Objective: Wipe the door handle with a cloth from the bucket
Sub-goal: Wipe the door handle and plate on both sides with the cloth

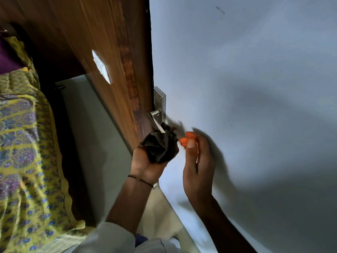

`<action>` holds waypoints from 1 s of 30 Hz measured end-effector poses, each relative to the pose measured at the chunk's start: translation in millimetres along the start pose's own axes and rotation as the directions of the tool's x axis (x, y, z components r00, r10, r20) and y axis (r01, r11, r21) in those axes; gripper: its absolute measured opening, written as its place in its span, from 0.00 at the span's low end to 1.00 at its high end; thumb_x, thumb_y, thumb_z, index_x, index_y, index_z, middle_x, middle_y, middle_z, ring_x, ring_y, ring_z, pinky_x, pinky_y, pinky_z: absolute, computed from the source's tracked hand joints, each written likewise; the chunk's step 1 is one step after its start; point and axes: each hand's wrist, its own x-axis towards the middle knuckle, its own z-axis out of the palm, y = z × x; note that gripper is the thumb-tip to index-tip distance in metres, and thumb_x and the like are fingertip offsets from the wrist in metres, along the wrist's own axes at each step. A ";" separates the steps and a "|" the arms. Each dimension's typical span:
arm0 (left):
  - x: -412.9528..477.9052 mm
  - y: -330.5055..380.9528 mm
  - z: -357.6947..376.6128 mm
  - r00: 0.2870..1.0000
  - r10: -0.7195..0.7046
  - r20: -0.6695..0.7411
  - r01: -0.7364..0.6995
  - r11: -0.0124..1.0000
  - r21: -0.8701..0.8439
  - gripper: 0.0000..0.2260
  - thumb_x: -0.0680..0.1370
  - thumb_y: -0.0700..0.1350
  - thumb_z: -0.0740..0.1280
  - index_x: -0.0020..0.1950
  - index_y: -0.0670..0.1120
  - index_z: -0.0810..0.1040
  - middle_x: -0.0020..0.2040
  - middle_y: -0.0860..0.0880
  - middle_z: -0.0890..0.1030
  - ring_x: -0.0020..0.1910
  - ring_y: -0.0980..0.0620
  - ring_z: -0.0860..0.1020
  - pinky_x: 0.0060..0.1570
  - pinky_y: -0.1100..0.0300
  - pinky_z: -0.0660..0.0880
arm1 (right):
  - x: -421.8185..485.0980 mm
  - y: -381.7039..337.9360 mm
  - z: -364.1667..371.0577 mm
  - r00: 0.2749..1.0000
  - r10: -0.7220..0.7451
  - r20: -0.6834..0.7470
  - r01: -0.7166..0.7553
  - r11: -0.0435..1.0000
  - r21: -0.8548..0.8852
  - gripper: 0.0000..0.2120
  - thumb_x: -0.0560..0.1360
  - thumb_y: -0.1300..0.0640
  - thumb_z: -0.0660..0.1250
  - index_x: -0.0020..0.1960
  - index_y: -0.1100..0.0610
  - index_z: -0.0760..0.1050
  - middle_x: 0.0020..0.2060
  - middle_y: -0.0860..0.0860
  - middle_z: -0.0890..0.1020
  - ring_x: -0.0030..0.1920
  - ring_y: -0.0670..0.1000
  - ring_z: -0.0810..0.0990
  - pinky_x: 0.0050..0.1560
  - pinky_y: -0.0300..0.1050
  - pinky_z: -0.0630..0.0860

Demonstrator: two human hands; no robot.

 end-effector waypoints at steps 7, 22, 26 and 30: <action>8.1 2.0 18.5 0.985 -0.136 -0.104 0.122 0.984 -0.131 0.12 0.72 0.41 0.60 0.51 0.38 0.78 0.46 0.41 0.78 0.43 0.47 0.74 0.35 0.55 0.81 | -0.6 2.7 -6.1 0.999 0.016 0.051 -0.018 0.999 0.033 0.15 0.81 0.52 0.56 0.54 0.60 0.79 0.46 0.40 0.82 0.50 0.36 0.81 0.52 0.28 0.74; 31.7 56.2 34.8 0.884 0.360 -0.299 -0.278 0.918 0.281 0.16 0.78 0.34 0.54 0.61 0.37 0.76 0.51 0.41 0.78 0.44 0.44 0.80 0.34 0.50 0.82 | 3.4 -2.5 -9.5 0.988 0.046 0.147 -0.033 0.996 -0.088 0.11 0.83 0.54 0.58 0.57 0.55 0.79 0.45 0.40 0.81 0.49 0.33 0.78 0.52 0.25 0.70; 2.0 75.2 49.5 0.684 0.728 0.046 -0.611 0.537 0.581 0.18 0.80 0.31 0.55 0.62 0.46 0.77 0.51 0.47 0.83 0.46 0.52 0.84 0.42 0.54 0.84 | 9.4 -1.2 5.9 0.984 0.082 0.160 -0.069 0.994 -0.085 0.12 0.84 0.53 0.58 0.55 0.55 0.80 0.45 0.41 0.83 0.49 0.34 0.79 0.52 0.28 0.72; 3.8 59.4 26.4 0.662 0.710 0.240 -0.311 -0.032 0.950 0.15 0.81 0.43 0.64 0.68 0.47 0.76 0.51 0.50 0.82 0.53 0.47 0.82 0.55 0.57 0.78 | 12.9 -1.7 34.9 0.983 0.088 0.162 -0.058 0.982 -0.180 0.14 0.83 0.54 0.59 0.60 0.57 0.80 0.51 0.44 0.83 0.52 0.40 0.79 0.54 0.30 0.72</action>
